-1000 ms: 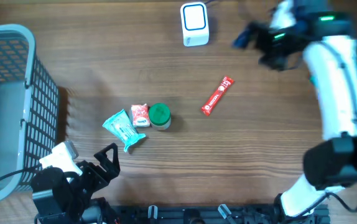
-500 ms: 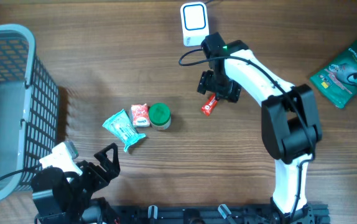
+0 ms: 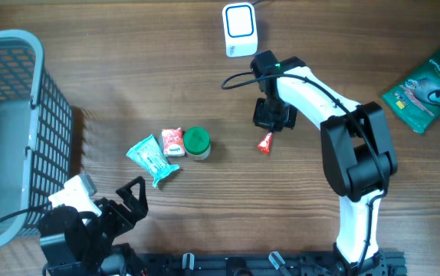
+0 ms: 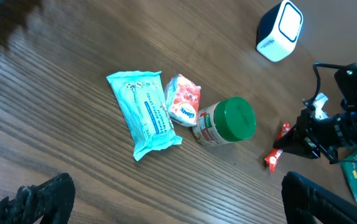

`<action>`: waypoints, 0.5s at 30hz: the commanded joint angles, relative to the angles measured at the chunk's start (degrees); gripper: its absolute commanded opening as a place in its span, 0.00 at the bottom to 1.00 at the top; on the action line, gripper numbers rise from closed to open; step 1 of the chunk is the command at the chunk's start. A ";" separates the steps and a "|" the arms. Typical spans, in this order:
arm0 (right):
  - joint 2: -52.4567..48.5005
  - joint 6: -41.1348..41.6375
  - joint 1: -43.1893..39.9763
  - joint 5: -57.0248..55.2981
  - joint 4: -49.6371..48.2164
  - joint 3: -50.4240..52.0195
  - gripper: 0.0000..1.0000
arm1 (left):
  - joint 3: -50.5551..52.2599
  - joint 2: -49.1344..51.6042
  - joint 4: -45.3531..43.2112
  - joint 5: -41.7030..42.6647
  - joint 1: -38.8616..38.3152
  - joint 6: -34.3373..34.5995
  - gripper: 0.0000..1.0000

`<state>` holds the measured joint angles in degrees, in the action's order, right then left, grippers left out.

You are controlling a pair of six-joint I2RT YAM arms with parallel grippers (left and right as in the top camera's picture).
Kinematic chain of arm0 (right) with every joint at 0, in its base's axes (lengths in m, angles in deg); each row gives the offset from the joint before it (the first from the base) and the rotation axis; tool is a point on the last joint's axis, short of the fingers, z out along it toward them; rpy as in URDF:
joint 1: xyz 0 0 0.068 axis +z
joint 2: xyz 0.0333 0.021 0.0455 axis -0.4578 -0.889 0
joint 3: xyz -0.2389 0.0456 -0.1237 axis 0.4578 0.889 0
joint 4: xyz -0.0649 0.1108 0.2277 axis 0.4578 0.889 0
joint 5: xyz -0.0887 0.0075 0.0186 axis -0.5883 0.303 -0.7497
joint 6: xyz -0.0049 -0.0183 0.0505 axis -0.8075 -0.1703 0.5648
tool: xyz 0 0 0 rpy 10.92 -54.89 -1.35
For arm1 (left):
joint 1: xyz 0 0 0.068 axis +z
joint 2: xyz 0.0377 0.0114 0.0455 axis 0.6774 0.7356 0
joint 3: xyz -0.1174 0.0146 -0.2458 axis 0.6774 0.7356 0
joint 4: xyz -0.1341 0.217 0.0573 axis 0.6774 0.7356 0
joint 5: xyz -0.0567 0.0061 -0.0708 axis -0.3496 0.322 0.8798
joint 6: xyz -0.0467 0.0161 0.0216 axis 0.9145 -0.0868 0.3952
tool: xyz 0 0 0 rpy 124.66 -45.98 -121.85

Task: Scan the item barcode
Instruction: 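Lift the sachet and hold it up to the scanner window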

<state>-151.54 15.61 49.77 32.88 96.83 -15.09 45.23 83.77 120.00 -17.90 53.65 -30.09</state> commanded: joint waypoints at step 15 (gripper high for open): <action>16.09 -88.24 1.11 91.47 -22.10 -0.63 0.04 | 0.09 -0.09 -0.11 0.61 0.09 -1.11 1.00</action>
<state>-134.69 -64.95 49.77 115.15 79.13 -15.62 45.23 83.77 120.00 -17.90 53.65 -30.09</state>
